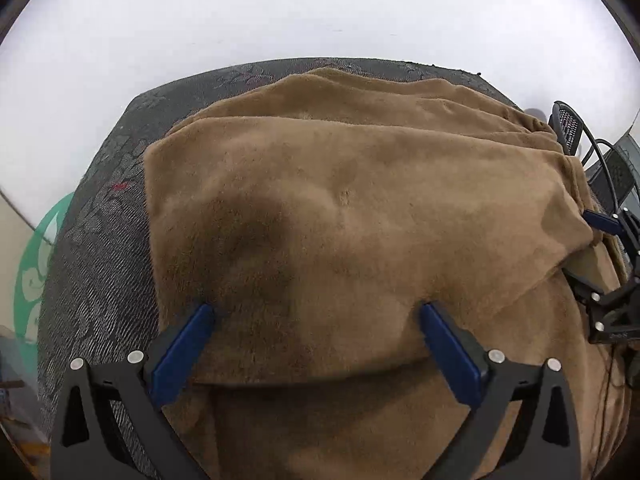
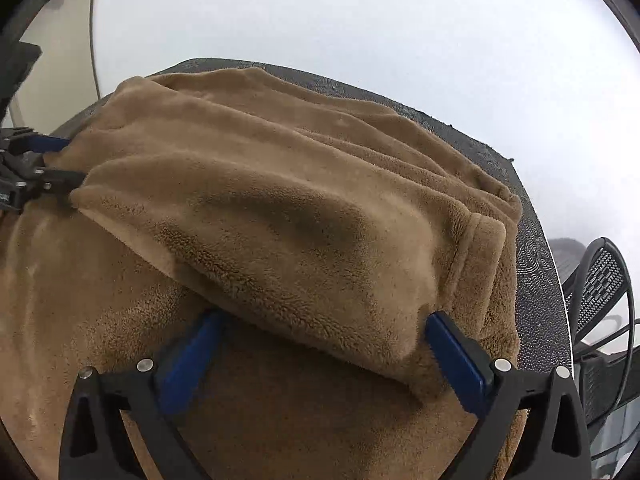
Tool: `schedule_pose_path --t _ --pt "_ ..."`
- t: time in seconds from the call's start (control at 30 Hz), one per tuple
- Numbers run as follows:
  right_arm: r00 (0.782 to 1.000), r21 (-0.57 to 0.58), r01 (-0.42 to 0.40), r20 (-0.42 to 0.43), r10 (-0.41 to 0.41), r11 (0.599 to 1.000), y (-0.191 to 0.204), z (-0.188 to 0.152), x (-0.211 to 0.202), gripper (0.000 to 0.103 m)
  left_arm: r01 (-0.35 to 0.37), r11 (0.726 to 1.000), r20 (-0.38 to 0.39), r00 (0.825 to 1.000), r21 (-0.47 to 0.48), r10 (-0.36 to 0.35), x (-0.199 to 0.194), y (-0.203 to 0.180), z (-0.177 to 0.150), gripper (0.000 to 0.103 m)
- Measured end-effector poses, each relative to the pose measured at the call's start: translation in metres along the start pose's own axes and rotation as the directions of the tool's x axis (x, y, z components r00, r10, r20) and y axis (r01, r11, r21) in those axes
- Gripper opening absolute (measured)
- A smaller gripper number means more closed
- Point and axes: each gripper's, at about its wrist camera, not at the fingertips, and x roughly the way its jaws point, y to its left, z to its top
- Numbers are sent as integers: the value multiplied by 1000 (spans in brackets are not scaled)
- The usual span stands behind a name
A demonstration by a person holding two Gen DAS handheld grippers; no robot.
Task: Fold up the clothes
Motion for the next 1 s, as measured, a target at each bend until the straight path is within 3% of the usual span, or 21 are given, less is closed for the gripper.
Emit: schedule_pose_path --t 0.13,0.3,0.43,0.57,0.7,0.87,1.0 --pt "1000 -16 1 7 -1 1000 5 2 2 102 36 998 15 999 57 -37 -34 -7 -24 103" --pt "1000 -16 3 8 -3 1000 7 3 3 102 90 979 25 995 181 -96 -86 -14 -84 103" --pt "1000 -10 -4 7 4 1000 6 3 2 102 58 963 70 994 263 -79 -130 -13 -138 103" --pt "1000 -12 -3 15 4 1000 8 1 -1 102 22 961 133 989 277 -61 -172 -5 -187 103" --pt "995 -3 -15 94 15 1000 10 -2 -26 102 -8 961 189 981 278 -47 -196 2 -221 103" --pt "948 31 -76 311 62 997 6 -13 -111 102 -62 942 214 977 330 -10 -199 -3 -250 103" --pt "886 27 -63 462 43 998 -8 -36 -186 102 -40 903 211 976 429 -57 -202 -17 -267 103"
